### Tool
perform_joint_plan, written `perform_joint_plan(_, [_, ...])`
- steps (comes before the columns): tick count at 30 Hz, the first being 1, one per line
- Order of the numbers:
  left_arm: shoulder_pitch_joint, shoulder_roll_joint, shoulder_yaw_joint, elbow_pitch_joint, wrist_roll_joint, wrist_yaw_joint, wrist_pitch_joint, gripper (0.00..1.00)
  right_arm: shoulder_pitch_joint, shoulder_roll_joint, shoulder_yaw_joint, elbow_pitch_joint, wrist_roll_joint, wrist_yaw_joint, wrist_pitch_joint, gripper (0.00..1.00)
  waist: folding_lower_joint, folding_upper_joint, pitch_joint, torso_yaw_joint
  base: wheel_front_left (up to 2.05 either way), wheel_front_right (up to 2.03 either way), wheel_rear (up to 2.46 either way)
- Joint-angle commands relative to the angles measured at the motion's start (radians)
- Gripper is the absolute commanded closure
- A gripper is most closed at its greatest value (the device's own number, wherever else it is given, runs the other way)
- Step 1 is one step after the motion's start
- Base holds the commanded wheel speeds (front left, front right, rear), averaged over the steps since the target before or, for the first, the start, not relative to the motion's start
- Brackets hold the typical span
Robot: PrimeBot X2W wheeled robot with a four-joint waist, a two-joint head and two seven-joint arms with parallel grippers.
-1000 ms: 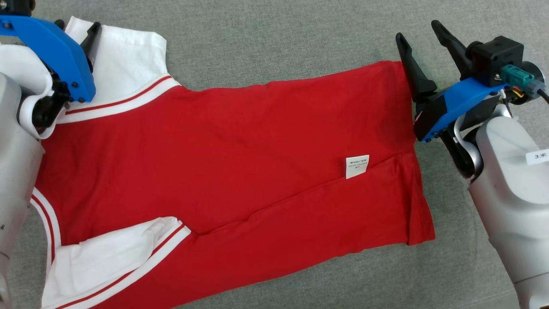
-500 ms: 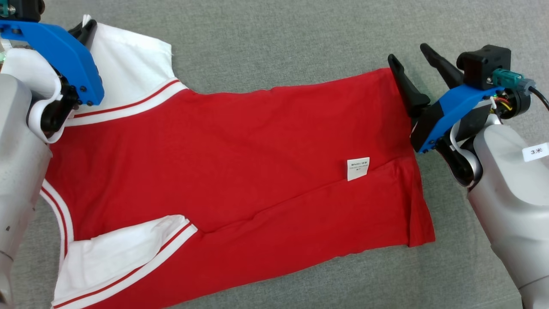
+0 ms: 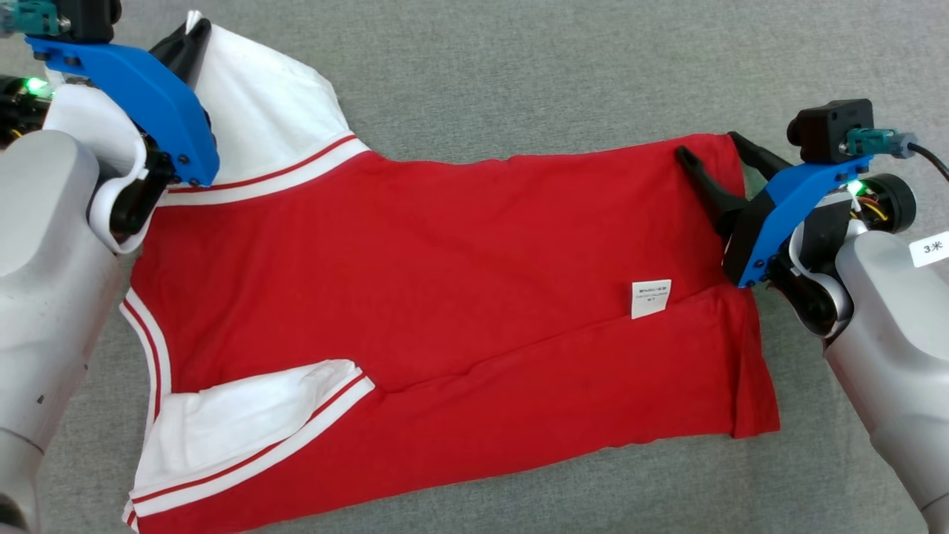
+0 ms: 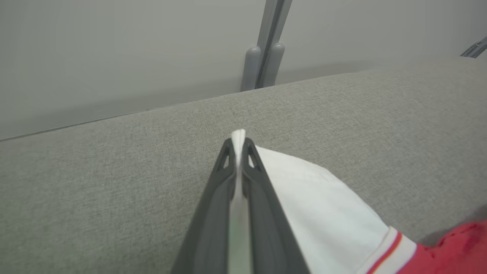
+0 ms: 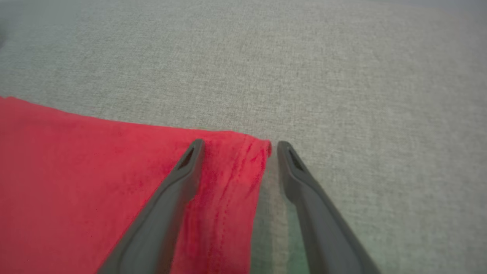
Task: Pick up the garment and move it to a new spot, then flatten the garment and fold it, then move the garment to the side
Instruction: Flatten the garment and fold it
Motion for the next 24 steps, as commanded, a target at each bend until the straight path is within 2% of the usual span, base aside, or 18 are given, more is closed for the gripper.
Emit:
perform_joint_plan(1, [-0.015,-0.003,-0.008,-0.002,-0.003,-0.001,-0.008,1.00,-0.007,-0.007,0.003,0.009,0.001,0.000,0.007,0.00,0.0000,0.0001,0.002,0.004,0.00,0.00,0.00])
perform_joint_plan(7, [-0.028,-0.011,-0.035,0.001,-0.022,-0.001,-0.033,1.00,-0.021,0.013,0.039,0.061,0.005,0.000,0.059,0.00,0.0000,0.0001,0.004,0.018,0.00,0.00,0.00])
perform_joint_plan(8, [-0.029,-0.012,-0.038,0.004,-0.024,-0.001,-0.038,1.00,-0.026,0.018,0.044,0.066,0.008,0.000,0.067,0.58,0.0000,0.0001,0.005,0.020,0.00,0.00,0.00])
perform_joint_plan(9, [-0.033,-0.012,-0.040,0.007,-0.025,-0.001,-0.044,1.00,-0.026,0.020,0.052,0.071,0.011,0.001,0.077,1.00,0.0000,0.0001,0.005,0.022,0.00,0.00,0.00])
perform_joint_plan(13, [-0.053,-0.019,-0.042,0.016,-0.031,-0.001,-0.087,1.00,-0.050,0.011,0.051,0.055,0.021,0.001,0.053,1.00,0.0000,0.0001,0.000,0.031,0.00,0.00,0.00])
perform_joint_plan(17, [-0.070,-0.025,-0.039,0.031,-0.023,-0.001,-0.152,1.00,-0.093,-0.009,0.022,0.061,-0.021,0.000,-0.042,1.00,0.0000,0.0001,-0.014,0.044,0.00,0.00,0.00])
perform_joint_plan(24, [-0.020,-0.042,-0.073,-0.007,-0.046,-0.001,-0.216,1.00,-0.075,0.020,0.007,0.125,-0.054,0.000,-0.151,1.00,0.0000,0.0001,-0.055,0.076,0.00,0.00,0.00])
